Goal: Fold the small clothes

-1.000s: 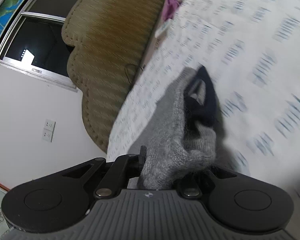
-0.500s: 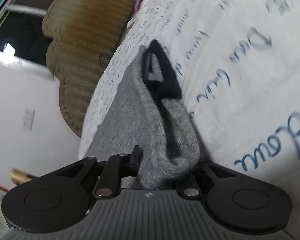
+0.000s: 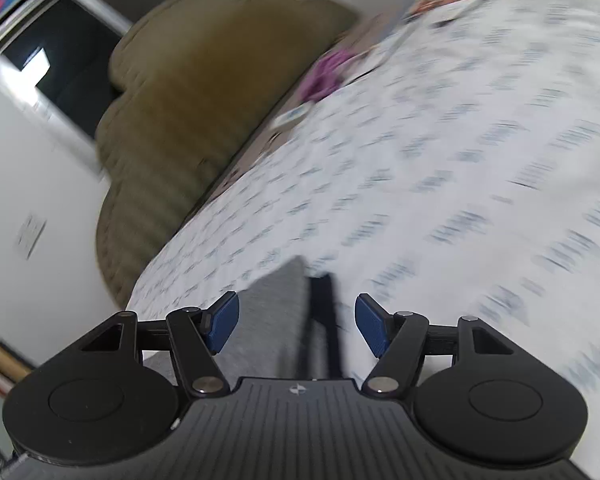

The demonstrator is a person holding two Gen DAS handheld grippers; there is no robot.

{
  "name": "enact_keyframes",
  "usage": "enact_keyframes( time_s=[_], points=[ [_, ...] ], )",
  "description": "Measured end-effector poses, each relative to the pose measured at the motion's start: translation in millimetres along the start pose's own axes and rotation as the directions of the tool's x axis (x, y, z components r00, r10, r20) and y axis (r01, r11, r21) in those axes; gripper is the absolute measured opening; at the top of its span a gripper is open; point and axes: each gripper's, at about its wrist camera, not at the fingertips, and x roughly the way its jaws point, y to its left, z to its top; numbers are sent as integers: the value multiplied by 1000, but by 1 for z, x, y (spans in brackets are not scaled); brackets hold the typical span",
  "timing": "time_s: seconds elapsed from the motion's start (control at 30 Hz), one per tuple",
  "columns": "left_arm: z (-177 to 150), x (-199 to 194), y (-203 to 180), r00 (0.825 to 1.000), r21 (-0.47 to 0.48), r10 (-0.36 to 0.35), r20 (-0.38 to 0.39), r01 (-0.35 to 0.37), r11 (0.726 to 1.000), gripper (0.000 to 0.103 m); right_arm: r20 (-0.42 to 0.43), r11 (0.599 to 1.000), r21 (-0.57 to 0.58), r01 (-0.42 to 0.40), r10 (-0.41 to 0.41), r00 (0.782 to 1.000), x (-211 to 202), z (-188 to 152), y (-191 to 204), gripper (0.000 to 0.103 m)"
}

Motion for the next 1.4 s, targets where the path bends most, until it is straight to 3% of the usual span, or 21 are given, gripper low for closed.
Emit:
enact_keyframes(
  time_s=[0.07, 0.13, 0.27, 0.43, 0.47, 0.5, 0.53, 0.57, 0.77, 0.83, 0.87, 0.9, 1.03, 1.1, 1.3, 1.33, 1.37, 1.4],
  points=[
    [3, 26, -29, 1000, 135, 15, 13, -17, 991, 74, -62, 994, -109, 26, -33, 998, 34, 11, 15, 65],
    [6, 60, -47, 998, 206, 59, -3, -57, 977, 74, -93, 979, -189, 75, -94, 991, 66, 18, 24, 67],
    [12, 122, -55, 985, 211, 101, -143, -69, 975, 74, -171, 979, -190, 76, -110, 979, 109, 25, 23, 67],
    [5, 153, -76, 980, 310, 55, -192, 8, 951, 74, -211, 948, -309, 75, -146, 967, 138, 19, 33, 66],
    [5, 161, -78, 972, 310, 52, -227, 22, 951, 73, -237, 946, -321, 49, -130, 963, 141, 17, 34, 56],
    [5, 168, -78, 964, 301, 50, -261, 32, 953, 53, -251, 939, -341, 30, -122, 960, 143, 15, 36, 48],
    [5, 172, -77, 960, 284, 31, -279, 51, 958, 19, -260, 935, -355, 20, -119, 958, 143, 14, 37, 18],
    [6, 172, -76, 960, 263, 14, -280, 62, 963, 7, -276, 941, -338, 13, -113, 954, 144, 15, 35, 12],
    [21, 156, -68, 981, 211, 56, -186, -16, 977, 5, -130, 979, -202, -32, 5, 992, 106, 33, 18, 7],
    [13, 173, -65, 967, 235, 97, -237, -39, 971, 5, -171, 981, -194, 27, -61, 983, 119, 26, 3, 7],
    [6, 176, -63, 968, 252, 105, -226, -46, 967, 5, -188, 978, -205, 46, -86, 978, 124, 20, -2, 7],
    [2, 173, -65, 974, 274, 105, -201, -47, 961, 5, -171, 980, -193, 40, -74, 982, 124, 17, -4, 7],
    [4, 164, -67, 977, 280, 109, -184, -55, 958, 8, -136, 993, -107, 50, -64, 989, 113, 20, -6, 35],
    [7, 154, -65, 978, 280, 111, -174, -59, 958, 8, -82, 989, -124, 75, -86, 993, 99, 21, 0, 37],
    [16, 116, -78, 989, 303, 115, -95, -81, 949, 10, 72, 941, -319, 110, -92, 993, 58, 15, 47, 39],
    [15, 111, -81, 991, 297, 101, -91, -70, 952, 10, 72, 935, -340, 97, -77, 994, 56, 13, 56, 45],
    [14, 109, -85, 992, 293, 90, -89, -60, 954, 10, 58, 928, -365, 80, -63, 996, 55, 10, 65, 59],
    [12, 107, -89, 993, 294, 84, -88, -55, 954, 10, 43, 914, -400, 70, -57, 997, 57, 3, 75, 63]
  ],
)
